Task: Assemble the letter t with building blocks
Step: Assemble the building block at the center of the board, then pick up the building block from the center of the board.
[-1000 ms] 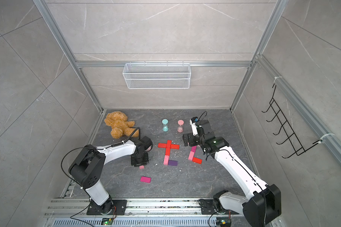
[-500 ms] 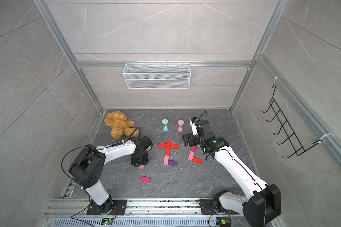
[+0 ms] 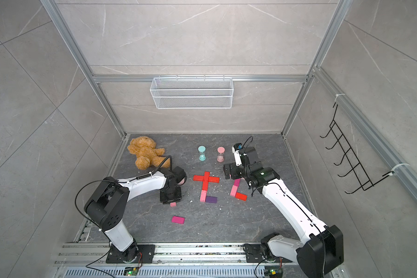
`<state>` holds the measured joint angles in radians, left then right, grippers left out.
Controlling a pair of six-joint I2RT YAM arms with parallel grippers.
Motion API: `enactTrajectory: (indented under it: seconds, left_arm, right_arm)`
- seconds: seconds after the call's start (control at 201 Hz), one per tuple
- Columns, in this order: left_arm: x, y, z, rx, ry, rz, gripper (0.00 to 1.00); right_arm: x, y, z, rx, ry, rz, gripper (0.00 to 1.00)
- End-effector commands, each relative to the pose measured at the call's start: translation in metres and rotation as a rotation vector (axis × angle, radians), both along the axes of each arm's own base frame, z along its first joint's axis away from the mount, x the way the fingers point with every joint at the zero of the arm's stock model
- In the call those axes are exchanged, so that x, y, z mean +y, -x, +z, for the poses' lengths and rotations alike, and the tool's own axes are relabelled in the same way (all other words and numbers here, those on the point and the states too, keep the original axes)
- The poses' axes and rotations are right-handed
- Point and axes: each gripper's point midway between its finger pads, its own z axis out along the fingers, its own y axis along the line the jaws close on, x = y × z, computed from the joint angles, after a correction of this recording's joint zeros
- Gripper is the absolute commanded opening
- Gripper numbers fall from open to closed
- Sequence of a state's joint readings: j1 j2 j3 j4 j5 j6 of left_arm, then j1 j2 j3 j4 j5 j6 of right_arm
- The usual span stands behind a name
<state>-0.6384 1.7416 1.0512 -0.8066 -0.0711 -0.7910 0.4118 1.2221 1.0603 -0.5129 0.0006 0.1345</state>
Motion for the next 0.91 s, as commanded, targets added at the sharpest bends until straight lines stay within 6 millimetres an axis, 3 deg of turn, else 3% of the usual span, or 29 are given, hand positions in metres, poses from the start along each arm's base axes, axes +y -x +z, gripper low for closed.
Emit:
enactTrajectory:
  seconds: [0.0,0.184,0.398,0.637,0.757,0.901]
  left_arm:
    - [-0.004,-0.003,0.013,-0.019,0.034,-0.022,0.53]
    - [-0.006,-0.003,0.037,-0.092,0.096,-0.089,0.7]
    - [-0.016,-0.007,0.083,-0.21,0.169,-0.332,0.67]
    - [-0.045,0.008,0.128,-0.324,0.175,-0.854,0.64]
    - [-0.06,0.029,0.131,-0.33,0.175,-1.102,0.62]
    - [-0.066,0.054,0.112,-0.277,0.15,-1.32,0.61]
  right_arm:
    - [0.001,-0.001,0.002,-0.004,0.016,0.011,1.0]
    - [0.001,-0.002,0.001,-0.004,0.013,0.01,1.0]
    - [0.001,-0.005,0.0,-0.001,0.013,0.001,1.0]
    - [-0.002,-0.004,0.004,-0.014,0.02,-0.013,1.0]
    - [-0.007,-0.002,0.007,-0.025,0.028,-0.026,1.0]
    - [-0.015,0.001,0.009,-0.039,0.055,-0.047,1.0]
